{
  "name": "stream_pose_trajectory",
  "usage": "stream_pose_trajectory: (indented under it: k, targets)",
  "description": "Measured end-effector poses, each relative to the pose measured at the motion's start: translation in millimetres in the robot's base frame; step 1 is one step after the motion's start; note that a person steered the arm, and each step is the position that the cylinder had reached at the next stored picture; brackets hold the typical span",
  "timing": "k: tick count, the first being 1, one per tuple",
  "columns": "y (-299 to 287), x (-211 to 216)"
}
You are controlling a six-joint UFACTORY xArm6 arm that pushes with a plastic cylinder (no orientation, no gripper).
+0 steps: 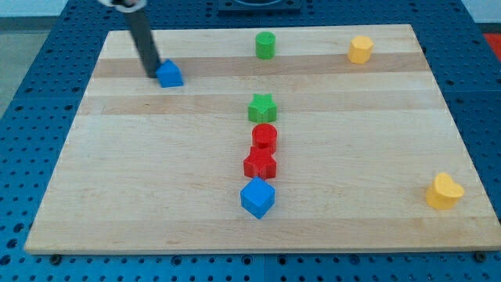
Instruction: Push the triangle close to the green star
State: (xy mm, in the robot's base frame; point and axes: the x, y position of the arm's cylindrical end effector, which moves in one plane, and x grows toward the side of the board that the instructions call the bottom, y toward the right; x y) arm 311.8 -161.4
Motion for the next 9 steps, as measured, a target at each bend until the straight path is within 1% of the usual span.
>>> stream_pose_trajectory:
  k: [1,2,3,4,5,6,7,9]
  targets:
    - [61.5,0.3]
    - [65.1,0.3]
    - [59.8,-12.0]
    - [40.2,-14.5]
    - [43.0,16.7]
    - [70.3,26.5]
    - [87.4,29.0]
    - [89.0,29.2]
